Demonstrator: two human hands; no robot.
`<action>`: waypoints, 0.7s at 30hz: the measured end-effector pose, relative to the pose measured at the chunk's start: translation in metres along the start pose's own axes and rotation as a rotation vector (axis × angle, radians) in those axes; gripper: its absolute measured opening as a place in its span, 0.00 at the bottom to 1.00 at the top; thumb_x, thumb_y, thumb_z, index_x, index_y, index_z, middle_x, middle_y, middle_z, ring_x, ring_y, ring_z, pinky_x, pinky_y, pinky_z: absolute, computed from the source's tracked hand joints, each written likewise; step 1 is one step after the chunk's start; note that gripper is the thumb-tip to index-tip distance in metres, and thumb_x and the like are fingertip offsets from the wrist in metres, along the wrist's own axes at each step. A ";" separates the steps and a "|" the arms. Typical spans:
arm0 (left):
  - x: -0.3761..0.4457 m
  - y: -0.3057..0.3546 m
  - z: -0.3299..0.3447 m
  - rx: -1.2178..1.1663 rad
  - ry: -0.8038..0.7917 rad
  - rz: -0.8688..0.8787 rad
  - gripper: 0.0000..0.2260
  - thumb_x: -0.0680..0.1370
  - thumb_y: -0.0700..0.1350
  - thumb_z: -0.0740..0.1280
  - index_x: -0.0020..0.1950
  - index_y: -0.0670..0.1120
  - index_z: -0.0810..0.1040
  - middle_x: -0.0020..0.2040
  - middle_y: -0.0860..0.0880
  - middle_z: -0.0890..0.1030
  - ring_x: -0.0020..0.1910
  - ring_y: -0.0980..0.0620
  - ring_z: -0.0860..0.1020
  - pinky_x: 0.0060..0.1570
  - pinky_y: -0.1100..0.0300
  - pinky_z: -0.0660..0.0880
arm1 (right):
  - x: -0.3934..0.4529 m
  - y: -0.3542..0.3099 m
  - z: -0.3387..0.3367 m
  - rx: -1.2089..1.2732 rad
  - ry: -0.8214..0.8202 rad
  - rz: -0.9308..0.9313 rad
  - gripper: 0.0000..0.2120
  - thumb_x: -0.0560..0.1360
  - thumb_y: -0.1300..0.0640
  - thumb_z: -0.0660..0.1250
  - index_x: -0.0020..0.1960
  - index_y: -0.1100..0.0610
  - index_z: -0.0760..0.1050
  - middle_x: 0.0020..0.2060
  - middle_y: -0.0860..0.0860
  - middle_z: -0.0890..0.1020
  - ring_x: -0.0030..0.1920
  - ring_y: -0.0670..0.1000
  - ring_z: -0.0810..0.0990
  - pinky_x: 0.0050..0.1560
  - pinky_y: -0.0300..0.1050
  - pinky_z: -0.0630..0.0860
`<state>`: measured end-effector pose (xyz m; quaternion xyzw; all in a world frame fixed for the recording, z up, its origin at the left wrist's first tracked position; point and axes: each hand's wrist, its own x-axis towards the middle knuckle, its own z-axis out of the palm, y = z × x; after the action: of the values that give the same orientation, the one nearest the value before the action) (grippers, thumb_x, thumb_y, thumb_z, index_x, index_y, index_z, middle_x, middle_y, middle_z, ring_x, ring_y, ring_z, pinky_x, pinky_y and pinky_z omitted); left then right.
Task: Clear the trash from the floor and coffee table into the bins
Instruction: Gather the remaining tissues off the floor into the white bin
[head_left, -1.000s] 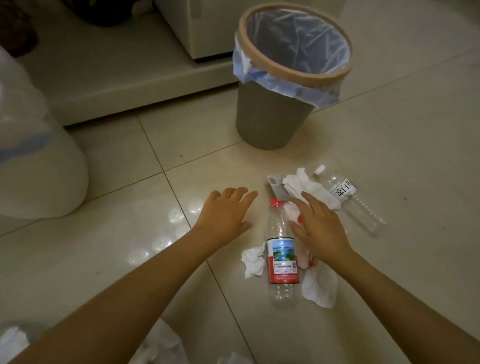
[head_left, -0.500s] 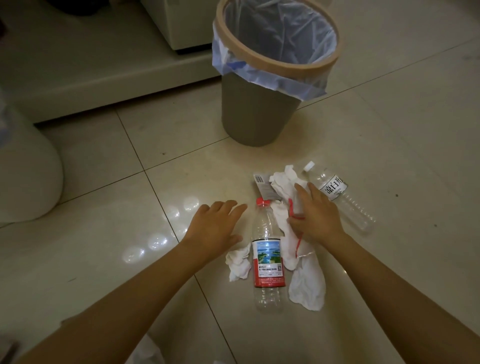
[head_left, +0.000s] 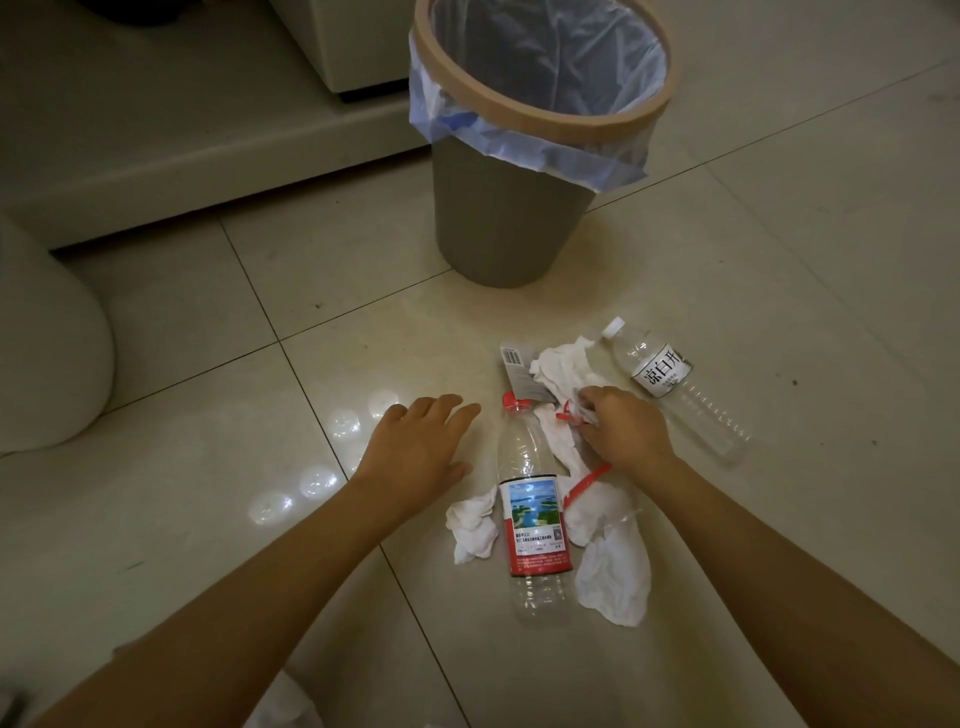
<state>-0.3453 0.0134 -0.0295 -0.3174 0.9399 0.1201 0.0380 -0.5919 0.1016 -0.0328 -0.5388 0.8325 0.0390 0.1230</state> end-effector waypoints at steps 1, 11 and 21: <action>0.000 -0.001 -0.001 0.001 0.005 -0.003 0.30 0.78 0.59 0.61 0.76 0.53 0.54 0.76 0.50 0.60 0.72 0.48 0.63 0.67 0.53 0.63 | -0.002 0.000 0.000 -0.039 0.020 -0.026 0.09 0.75 0.52 0.65 0.54 0.53 0.77 0.48 0.52 0.81 0.45 0.54 0.80 0.40 0.44 0.72; -0.002 -0.008 -0.003 0.005 0.005 -0.016 0.28 0.79 0.58 0.59 0.76 0.53 0.55 0.76 0.50 0.59 0.72 0.49 0.62 0.66 0.54 0.62 | -0.018 -0.004 -0.019 0.299 0.499 -0.118 0.05 0.70 0.59 0.73 0.46 0.55 0.81 0.42 0.49 0.80 0.38 0.49 0.79 0.34 0.38 0.70; 0.045 0.001 -0.007 -0.532 -0.028 -0.295 0.26 0.77 0.58 0.63 0.72 0.53 0.62 0.66 0.49 0.74 0.60 0.47 0.75 0.54 0.54 0.72 | 0.015 -0.021 -0.014 0.685 0.334 0.048 0.07 0.70 0.56 0.73 0.47 0.54 0.78 0.60 0.46 0.70 0.57 0.42 0.70 0.48 0.25 0.64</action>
<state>-0.3818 -0.0145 -0.0297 -0.4476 0.8186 0.3595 -0.0166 -0.5811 0.0768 -0.0211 -0.4456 0.8183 -0.3271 0.1575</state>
